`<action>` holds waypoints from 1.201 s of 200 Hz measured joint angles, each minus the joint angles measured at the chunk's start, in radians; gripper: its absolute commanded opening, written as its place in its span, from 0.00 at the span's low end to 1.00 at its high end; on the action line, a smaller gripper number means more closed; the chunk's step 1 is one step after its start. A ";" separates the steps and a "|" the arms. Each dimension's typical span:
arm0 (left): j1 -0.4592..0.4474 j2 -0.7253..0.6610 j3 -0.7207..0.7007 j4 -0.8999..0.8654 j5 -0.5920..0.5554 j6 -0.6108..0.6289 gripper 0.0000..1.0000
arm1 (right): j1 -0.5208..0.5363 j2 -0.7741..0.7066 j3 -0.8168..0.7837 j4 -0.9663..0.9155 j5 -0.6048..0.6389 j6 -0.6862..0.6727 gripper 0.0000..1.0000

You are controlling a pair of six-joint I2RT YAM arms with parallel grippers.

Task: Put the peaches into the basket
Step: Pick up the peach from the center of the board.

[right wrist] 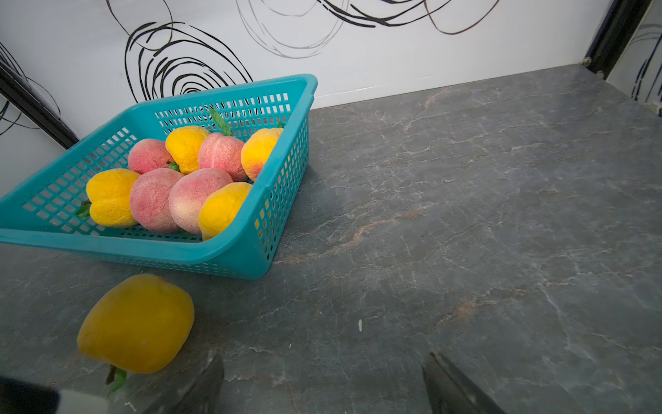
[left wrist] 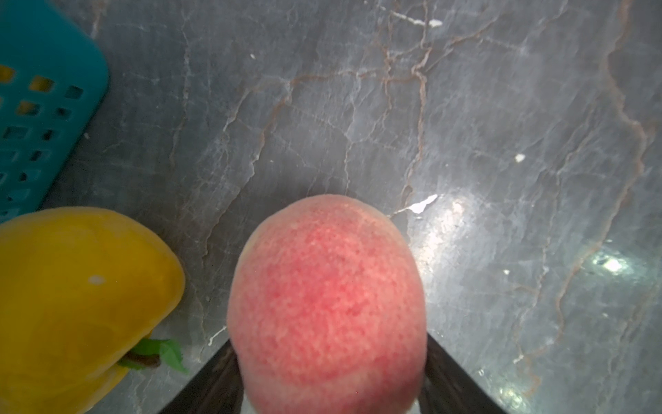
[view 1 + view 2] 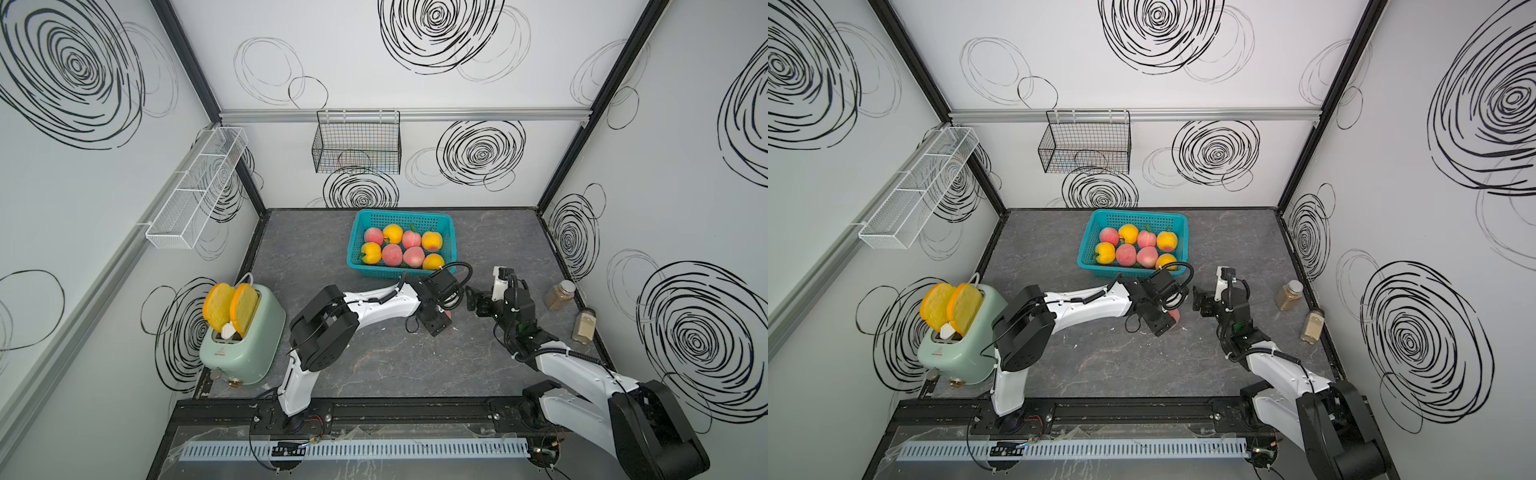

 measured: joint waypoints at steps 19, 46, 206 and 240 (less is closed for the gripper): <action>0.000 -0.006 -0.006 0.006 0.000 0.000 0.72 | 0.000 0.000 0.000 0.000 0.000 0.000 0.91; 0.000 -0.026 -0.018 0.013 0.000 0.000 0.72 | 0.000 0.000 0.000 0.000 0.000 0.000 0.91; 0.091 -0.298 -0.119 0.136 0.009 -0.024 0.70 | -0.005 -0.003 0.003 -0.001 -0.003 0.000 0.91; 0.172 -0.321 -0.118 0.150 0.021 -0.032 0.70 | -0.005 -0.008 0.003 -0.001 -0.003 0.000 0.91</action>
